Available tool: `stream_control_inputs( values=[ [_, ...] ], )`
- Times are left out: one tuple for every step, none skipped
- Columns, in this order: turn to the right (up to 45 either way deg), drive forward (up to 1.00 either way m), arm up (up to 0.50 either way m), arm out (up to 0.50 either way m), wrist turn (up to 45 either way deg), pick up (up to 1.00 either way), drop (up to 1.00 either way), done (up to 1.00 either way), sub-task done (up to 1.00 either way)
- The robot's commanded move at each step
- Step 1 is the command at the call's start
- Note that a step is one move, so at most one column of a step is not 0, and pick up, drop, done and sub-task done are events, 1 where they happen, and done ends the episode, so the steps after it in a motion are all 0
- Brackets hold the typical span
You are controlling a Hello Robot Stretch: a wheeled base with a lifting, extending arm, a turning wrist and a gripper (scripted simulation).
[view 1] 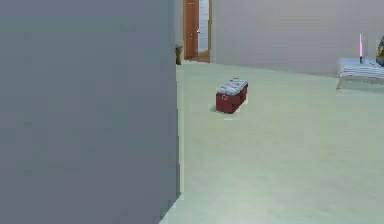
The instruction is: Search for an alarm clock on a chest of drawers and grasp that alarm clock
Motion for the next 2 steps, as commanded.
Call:
stream_control_inputs(
  values=[
    [21.0,0.00,0.00,0.00,0.0,0.00,0.00,0.00,0.00],
    [0.0,1.00,0.00,0.00,0.0,0.00,0.00,0.00,0.00]
  ],
)
